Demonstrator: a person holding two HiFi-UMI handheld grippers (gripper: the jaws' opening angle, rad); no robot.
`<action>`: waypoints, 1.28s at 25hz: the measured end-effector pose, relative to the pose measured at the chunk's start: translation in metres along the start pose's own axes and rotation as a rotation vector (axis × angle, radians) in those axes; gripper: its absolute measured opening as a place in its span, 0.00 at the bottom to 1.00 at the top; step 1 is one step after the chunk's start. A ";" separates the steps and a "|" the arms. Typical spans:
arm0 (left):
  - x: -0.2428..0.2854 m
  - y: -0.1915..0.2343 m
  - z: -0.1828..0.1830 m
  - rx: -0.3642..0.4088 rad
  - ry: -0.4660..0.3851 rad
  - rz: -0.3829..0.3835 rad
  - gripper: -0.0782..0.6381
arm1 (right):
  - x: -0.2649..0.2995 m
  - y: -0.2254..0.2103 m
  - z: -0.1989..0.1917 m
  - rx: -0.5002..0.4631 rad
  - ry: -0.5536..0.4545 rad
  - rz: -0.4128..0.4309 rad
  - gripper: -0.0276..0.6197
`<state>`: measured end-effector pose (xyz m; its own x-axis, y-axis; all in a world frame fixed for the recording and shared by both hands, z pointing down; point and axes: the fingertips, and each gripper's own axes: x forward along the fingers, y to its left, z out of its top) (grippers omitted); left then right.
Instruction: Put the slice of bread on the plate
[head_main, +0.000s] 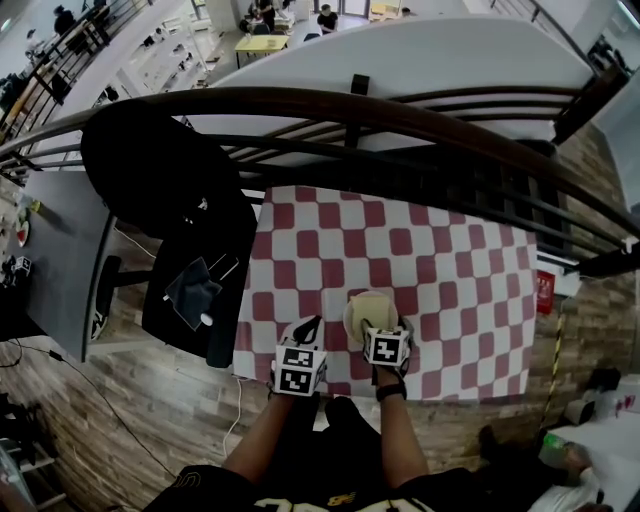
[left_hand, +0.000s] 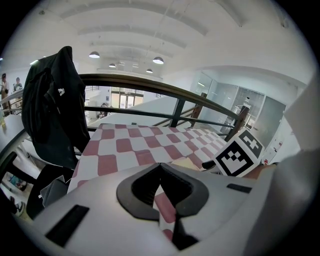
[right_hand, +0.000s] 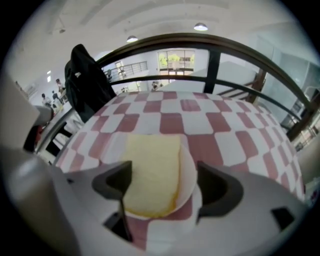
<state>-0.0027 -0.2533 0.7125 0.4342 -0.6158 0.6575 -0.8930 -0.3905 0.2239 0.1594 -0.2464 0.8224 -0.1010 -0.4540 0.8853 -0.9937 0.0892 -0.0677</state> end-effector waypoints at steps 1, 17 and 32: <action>0.000 -0.001 0.003 0.000 -0.004 -0.004 0.14 | -0.002 0.001 0.001 -0.009 -0.001 -0.003 0.67; -0.037 0.010 0.119 -0.010 -0.271 -0.017 0.14 | -0.117 0.055 0.141 -0.097 -0.422 0.069 0.41; -0.121 -0.014 0.235 0.105 -0.597 -0.076 0.13 | -0.266 0.091 0.236 -0.145 -0.885 0.103 0.06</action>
<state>-0.0147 -0.3345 0.4606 0.5154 -0.8487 0.1185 -0.8533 -0.4956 0.1620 0.0849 -0.3262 0.4722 -0.2488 -0.9484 0.1965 -0.9679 0.2508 -0.0153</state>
